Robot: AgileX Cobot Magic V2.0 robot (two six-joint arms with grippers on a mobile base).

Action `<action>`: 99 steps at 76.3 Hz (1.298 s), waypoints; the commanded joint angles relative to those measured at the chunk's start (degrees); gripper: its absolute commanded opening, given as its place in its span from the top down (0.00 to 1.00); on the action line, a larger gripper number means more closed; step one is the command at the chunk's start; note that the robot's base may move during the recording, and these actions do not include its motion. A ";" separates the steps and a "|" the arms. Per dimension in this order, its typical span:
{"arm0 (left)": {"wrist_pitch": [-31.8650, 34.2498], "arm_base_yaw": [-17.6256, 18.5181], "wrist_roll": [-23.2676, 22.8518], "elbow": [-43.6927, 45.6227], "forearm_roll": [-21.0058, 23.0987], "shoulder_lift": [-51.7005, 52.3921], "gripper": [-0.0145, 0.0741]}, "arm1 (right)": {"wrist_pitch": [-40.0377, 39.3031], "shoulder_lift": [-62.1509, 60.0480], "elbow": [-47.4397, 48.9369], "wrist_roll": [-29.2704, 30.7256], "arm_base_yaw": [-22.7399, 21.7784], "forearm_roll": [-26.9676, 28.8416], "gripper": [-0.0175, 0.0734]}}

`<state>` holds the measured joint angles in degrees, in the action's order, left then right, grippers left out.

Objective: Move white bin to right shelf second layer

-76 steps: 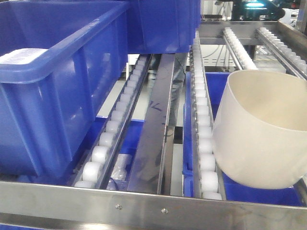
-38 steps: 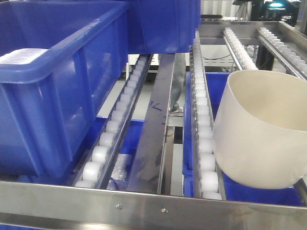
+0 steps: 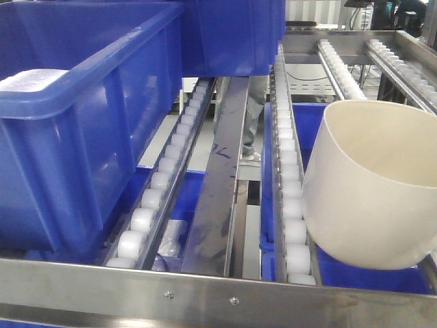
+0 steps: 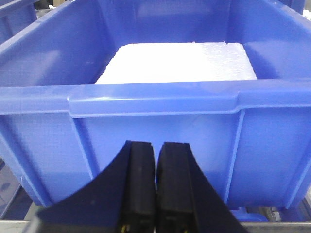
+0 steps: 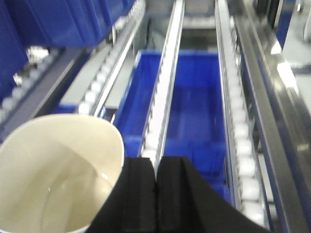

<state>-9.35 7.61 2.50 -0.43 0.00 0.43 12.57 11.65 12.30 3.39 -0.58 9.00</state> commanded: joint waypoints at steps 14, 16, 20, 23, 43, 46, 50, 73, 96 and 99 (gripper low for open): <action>4.91 0.21 -0.30 -2.11 0.00 0.79 0.74 | -5.75 -0.97 1.49 -0.14 -0.06 -0.29 0.75; 4.91 0.21 -0.30 -2.11 0.00 0.79 0.74 | -5.75 -0.97 1.49 -0.14 -0.06 -0.29 0.75; 4.91 0.21 -0.30 -2.11 0.00 0.79 0.74 | -5.75 -0.97 1.49 -0.14 -0.06 -0.29 0.75; 4.91 0.21 -0.30 -2.11 0.00 0.79 0.74 | -5.75 -0.97 1.49 -0.14 -0.06 -0.29 0.75; 4.91 0.21 -0.30 -2.11 0.00 0.79 0.74 | -6.40 -1.02 1.19 -0.14 -0.05 -9.55 0.75; 4.91 0.21 -0.30 -2.11 0.00 0.79 0.74 | -6.46 -1.02 1.08 -0.38 -0.05 -9.49 0.75; 4.91 0.21 -0.30 -2.11 0.00 0.79 0.74 | -7.41 -1.10 0.50 -1.82 -0.05 -9.49 0.75; 4.91 0.21 -0.30 -2.11 0.00 0.79 0.74 | -16.43 -8.65 -10.23 -8.57 3.99 -9.49 0.75; 4.91 0.21 -0.30 -2.11 0.00 0.79 0.74 | -12.27 -13.45 -13.16 -10.96 5.09 -9.55 0.75; 4.91 0.21 -0.30 -2.11 0.00 0.79 0.74 | -12.27 -13.45 -13.16 -10.96 5.09 -9.55 0.75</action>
<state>-9.35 7.61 2.50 -0.43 0.00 0.43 4.61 -0.62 -1.70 -7.38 4.60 0.00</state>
